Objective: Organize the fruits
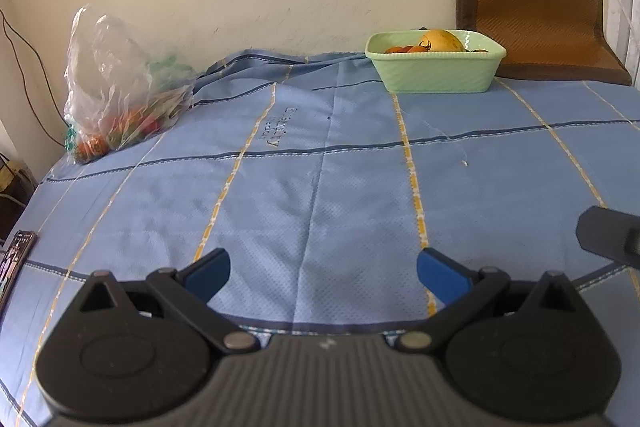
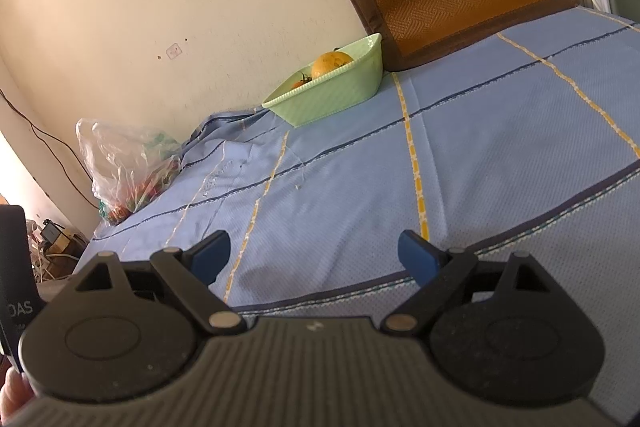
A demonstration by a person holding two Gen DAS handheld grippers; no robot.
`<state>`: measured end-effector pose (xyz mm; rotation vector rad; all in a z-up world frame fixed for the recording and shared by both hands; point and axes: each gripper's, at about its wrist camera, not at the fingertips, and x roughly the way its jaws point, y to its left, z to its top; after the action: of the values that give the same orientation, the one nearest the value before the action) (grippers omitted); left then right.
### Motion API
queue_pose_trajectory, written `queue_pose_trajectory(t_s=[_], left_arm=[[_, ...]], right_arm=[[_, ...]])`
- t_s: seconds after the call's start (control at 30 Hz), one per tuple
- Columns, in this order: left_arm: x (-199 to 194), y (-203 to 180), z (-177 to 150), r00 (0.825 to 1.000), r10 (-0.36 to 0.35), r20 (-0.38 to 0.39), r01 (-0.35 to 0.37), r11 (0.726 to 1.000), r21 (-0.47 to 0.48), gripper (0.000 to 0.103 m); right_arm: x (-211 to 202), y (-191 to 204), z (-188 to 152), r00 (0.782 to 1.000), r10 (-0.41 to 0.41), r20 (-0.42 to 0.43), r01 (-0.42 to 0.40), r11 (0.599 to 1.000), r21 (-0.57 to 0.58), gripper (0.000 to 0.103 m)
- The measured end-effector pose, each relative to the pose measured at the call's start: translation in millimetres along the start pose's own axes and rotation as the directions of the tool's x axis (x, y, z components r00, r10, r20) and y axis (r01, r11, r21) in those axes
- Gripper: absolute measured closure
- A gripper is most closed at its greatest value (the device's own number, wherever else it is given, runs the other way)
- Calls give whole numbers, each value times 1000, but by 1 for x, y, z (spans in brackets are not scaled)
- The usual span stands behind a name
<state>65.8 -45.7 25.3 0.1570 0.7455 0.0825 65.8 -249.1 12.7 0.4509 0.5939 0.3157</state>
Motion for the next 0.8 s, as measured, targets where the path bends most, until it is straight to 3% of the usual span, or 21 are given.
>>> queue_pose_trajectory(t_s=[0.8], left_arm=[[0,-5,-1,1000,-15,-15,16,1000,24,0]], right_arm=[[1,-2,2,1000,-1,-1,1,1000,4,10]])
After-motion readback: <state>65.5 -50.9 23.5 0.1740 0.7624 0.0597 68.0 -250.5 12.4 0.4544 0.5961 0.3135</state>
